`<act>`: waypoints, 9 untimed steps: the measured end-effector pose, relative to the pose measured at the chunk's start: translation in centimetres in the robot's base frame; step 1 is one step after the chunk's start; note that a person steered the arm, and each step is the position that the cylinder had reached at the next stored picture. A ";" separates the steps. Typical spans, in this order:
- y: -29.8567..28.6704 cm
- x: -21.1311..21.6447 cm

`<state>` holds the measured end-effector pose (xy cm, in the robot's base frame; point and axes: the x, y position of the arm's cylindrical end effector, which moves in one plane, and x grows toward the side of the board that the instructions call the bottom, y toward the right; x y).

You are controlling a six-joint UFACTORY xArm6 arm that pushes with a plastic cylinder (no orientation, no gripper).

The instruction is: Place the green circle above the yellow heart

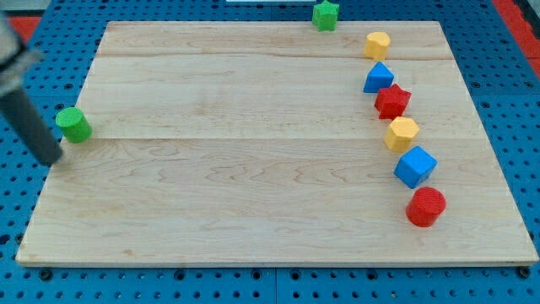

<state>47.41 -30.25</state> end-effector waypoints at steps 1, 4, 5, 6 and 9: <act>4.9 -4.9; 10.0 -4.2; 0.1 -4.3; -0.2 -5.6; 1.2 -18.3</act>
<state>29.14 -29.03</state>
